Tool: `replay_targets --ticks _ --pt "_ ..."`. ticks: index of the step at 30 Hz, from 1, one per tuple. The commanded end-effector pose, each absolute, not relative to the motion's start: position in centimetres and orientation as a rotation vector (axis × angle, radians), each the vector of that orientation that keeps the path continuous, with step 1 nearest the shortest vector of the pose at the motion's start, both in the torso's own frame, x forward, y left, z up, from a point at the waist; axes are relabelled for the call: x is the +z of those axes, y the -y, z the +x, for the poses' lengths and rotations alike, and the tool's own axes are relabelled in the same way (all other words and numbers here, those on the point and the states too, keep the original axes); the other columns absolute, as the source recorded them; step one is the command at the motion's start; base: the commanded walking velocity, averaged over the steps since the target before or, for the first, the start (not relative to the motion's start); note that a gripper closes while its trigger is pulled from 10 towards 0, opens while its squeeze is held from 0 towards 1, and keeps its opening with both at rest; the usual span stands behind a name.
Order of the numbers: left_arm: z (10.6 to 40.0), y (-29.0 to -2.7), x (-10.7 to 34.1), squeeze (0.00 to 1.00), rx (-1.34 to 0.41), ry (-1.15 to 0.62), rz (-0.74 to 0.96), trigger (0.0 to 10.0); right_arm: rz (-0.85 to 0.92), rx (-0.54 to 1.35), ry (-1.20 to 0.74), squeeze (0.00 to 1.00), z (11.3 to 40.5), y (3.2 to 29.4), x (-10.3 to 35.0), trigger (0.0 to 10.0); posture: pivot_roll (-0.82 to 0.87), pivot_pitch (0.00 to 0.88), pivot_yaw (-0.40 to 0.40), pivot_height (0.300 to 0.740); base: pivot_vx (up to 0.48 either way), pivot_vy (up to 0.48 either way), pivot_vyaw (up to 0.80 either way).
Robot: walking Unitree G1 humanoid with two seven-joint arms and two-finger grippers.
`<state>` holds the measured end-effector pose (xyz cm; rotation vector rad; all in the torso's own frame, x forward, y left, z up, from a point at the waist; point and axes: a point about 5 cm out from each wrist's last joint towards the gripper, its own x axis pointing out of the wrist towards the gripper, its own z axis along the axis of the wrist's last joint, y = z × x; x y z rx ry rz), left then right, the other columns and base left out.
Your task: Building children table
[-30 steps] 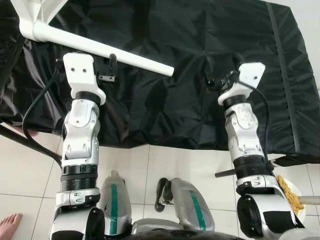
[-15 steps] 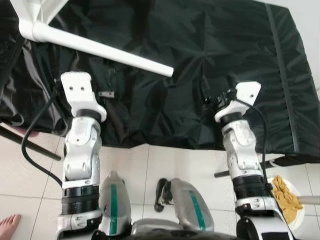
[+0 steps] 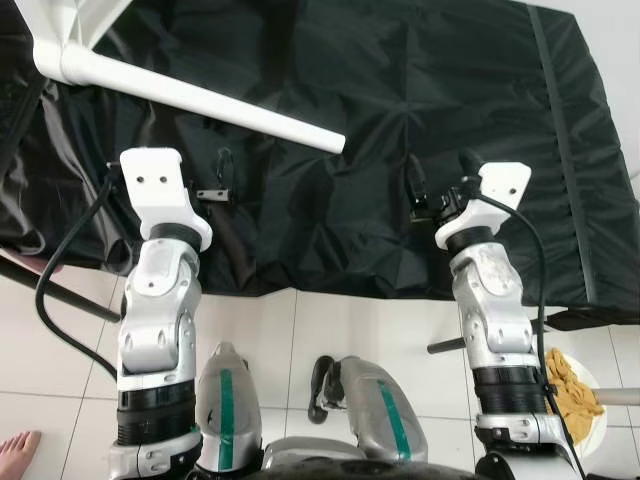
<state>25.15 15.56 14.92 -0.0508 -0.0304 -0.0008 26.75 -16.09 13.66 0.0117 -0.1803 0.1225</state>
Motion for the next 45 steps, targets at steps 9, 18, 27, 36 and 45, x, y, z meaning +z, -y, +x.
replay_targets --ticks 9,18,27,36,45 --pt "24.9 -14.8 14.9 0.0 0.036 -0.008 -0.111 10.0 0.007 0.162 0.291 0.0 26.0 15.6 15.1 10.0 0.13 0.071 -0.102 0.74 0.0 0.0 0.0" --pt "25.1 -14.6 15.8 0.0 0.029 0.064 -0.035 10.0 0.016 0.178 0.281 0.0 26.4 15.2 15.2 10.0 0.14 0.076 -0.111 0.74 0.0 0.0 0.0" --pt "25.2 -14.8 16.1 0.0 0.035 0.08 -0.003 10.0 0.023 0.179 0.299 0.0 26.8 15.6 15.6 10.0 0.14 0.076 -0.115 0.74 0.0 0.0 0.0" --pt "25.5 -14.6 16.1 0.0 0.039 0.099 0.009 10.0 0.02 0.19 0.307 0.0 27.2 15.6 15.8 10.0 0.14 0.071 -0.12 0.74 0.0 0.0 0.0" --pt "25.5 -14.6 16.3 0.0 0.028 0.125 0.022 10.0 0.017 0.189 0.312 0.0 27.3 15.7 15.8 10.0 0.14 0.069 -0.123 0.74 0.0 0.0 0.0"
